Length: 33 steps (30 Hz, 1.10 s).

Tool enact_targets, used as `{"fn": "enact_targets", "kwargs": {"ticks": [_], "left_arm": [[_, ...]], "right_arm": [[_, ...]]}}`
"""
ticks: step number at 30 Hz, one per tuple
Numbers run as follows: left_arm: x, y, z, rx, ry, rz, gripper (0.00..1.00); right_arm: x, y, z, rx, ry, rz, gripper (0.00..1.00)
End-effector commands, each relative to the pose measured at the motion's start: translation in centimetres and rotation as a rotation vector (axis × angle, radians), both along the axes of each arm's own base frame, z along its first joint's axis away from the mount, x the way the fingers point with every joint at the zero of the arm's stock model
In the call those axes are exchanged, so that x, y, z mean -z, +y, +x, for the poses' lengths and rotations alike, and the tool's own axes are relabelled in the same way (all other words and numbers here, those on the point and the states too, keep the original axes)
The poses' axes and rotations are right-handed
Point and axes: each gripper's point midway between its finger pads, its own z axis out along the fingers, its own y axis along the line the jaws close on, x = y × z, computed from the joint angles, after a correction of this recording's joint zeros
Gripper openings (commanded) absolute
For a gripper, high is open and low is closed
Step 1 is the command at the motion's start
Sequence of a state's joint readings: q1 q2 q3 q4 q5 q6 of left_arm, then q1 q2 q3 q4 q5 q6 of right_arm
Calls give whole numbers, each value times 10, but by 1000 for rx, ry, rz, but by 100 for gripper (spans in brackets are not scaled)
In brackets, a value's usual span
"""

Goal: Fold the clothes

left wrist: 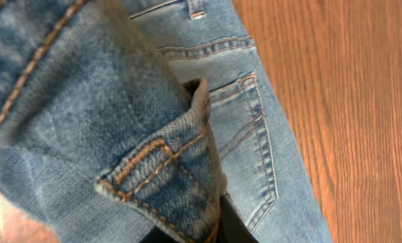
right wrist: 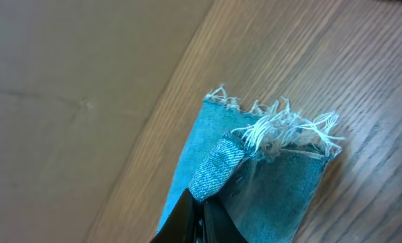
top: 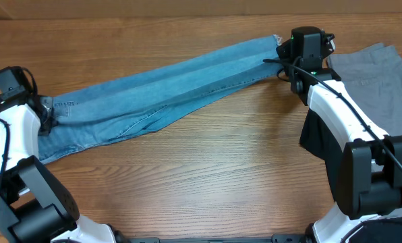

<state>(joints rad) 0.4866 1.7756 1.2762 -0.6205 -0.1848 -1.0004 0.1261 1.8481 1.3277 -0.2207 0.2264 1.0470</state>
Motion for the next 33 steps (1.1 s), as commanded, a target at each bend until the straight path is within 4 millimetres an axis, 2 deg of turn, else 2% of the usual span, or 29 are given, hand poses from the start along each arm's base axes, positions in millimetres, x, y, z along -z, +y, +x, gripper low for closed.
{"fn": "enact_targets", "kwargs": {"ticks": [1,3,5,8,11,13,14,16,17,20,21,23,29,30,33], "left_arm": [[1,12,8,-35,4,63,12],[8,11,14,-28,1,64,17],[14,11,19,-21,-3,63,27],[22,10,27,-12,-8,66,56],[23,11,33,32,-8,89,65],[20,13,37,73,-7,112,67],[17,14,39,98,-1,125,70],[12,14,42,149,8,141,74],[8,13,42,166,13,144,76],[-3,10,40,182,26,133,79],[-9,8,39,186,33,123,82],[-17,8,39,186,34,123,82],[-44,9,41,210,25,139,83],[-45,6,43,227,20,128,80],[-40,-11,48,365,20,76,63]], "right_arm": [[-8,-21,8,78,-30,-38,4],[-5,-20,8,78,-24,-40,4],[-2,-20,9,76,-18,-40,4],[10,-19,9,73,6,-44,14],[24,-17,7,63,43,-47,18],[30,-14,5,56,63,-51,21],[31,-13,5,50,65,-57,25],[27,-12,8,36,49,-73,49],[23,-11,12,13,30,-93,53],[10,-10,19,-34,9,-149,75],[3,-9,22,-57,6,-172,88],[-4,-8,24,-74,11,-182,95],[-21,14,33,-250,-16,-217,96],[-21,18,33,-277,-17,-217,96],[-17,26,30,-337,-2,-207,83]]}}
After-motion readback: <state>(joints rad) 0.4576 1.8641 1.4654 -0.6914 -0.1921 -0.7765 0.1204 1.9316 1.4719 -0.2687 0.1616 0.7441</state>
